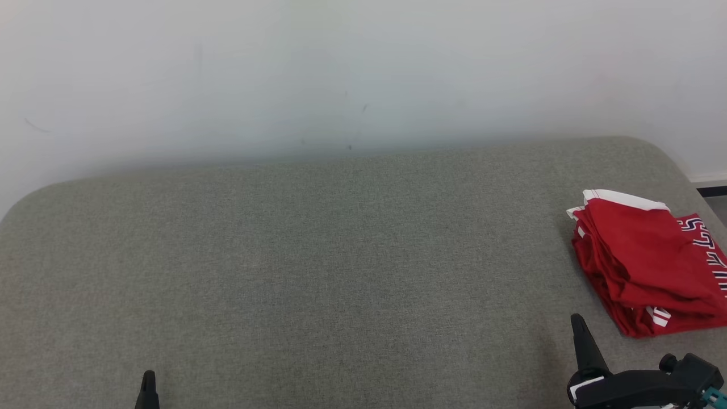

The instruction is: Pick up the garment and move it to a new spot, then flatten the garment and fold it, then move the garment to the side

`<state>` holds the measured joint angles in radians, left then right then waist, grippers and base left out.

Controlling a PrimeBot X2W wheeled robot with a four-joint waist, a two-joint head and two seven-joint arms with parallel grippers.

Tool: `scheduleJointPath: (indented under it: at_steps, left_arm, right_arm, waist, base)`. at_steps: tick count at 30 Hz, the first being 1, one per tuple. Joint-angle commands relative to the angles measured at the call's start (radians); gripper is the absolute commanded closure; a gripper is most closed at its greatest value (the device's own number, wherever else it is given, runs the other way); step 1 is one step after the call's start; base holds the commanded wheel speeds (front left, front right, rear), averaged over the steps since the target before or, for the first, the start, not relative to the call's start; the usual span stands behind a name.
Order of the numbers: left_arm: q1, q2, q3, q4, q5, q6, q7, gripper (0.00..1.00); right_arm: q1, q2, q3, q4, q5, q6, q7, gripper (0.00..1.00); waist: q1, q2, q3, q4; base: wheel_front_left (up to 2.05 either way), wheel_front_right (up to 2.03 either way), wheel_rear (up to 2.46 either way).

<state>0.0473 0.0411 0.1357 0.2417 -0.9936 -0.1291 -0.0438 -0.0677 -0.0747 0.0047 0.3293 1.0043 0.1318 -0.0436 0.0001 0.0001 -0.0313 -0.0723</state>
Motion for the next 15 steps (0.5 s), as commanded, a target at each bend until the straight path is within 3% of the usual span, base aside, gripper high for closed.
scheduleJointPath:
  at_steps: [1, 15]
  left_arm:
    - [-0.026, 0.008, -0.001, -0.008, -0.032, -0.001, 0.006, 1.0]
    - [-0.064, 0.009, -0.006, -0.005, -0.189, -0.002, 0.048, 1.0]
  right_arm:
    - [-0.023, 0.002, -0.008, -0.017, 0.03, -0.001, 0.008, 1.0]
    - [-0.029, 0.009, -0.039, -0.036, 0.185, -0.001, 0.049, 1.0]
  waist:
    - [-0.0001, -0.0001, 0.001, 0.002]
    - [-0.0001, -0.0001, 0.008, 0.017]
  base:
    - [0.0, 0.0, 0.0]
    - [0.0, 0.0, 0.0]
